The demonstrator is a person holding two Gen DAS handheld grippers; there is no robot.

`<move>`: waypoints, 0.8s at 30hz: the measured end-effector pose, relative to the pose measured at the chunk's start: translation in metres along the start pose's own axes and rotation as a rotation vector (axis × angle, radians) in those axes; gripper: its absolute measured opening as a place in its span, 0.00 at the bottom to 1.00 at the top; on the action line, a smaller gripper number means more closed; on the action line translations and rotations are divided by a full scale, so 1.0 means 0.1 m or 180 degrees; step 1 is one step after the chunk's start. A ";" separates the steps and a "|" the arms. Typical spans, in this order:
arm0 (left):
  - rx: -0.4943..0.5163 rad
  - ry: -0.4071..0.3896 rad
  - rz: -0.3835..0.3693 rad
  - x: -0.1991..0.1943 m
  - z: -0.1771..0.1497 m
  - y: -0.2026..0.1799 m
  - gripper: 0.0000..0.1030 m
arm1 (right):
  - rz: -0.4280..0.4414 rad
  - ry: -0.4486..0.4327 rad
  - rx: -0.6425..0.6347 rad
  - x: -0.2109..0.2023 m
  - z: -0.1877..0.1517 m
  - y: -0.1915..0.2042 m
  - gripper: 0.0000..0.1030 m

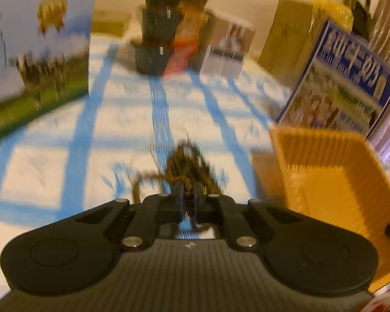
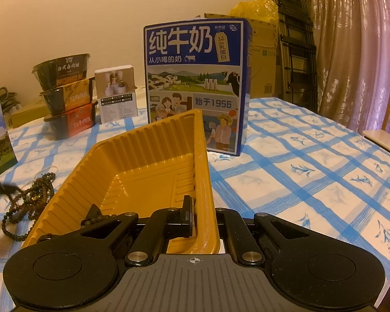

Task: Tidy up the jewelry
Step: 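Carry the dark bead strand over the orange tray with the left gripper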

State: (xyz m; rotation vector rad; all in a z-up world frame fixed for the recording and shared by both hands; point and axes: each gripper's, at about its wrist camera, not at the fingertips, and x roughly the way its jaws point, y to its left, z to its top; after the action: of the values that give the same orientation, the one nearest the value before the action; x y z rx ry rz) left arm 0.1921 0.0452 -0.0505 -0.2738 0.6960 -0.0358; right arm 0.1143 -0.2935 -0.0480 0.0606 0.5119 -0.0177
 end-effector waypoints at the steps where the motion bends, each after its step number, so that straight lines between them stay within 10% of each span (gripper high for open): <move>1: -0.0008 -0.0063 -0.0021 -0.07 0.08 0.03 0.06 | -0.0001 0.0001 -0.0001 0.00 0.00 0.00 0.05; 24: 0.0373 -0.0923 -0.0399 -1.51 1.08 -0.23 0.06 | 0.0047 -0.0079 -0.0074 -0.03 0.07 0.08 0.05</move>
State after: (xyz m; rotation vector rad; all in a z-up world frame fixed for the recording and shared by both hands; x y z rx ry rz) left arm 0.1466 0.0674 0.1295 -0.2043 0.3863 -0.1530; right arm 0.1151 -0.2860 -0.0396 0.0412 0.4868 0.0019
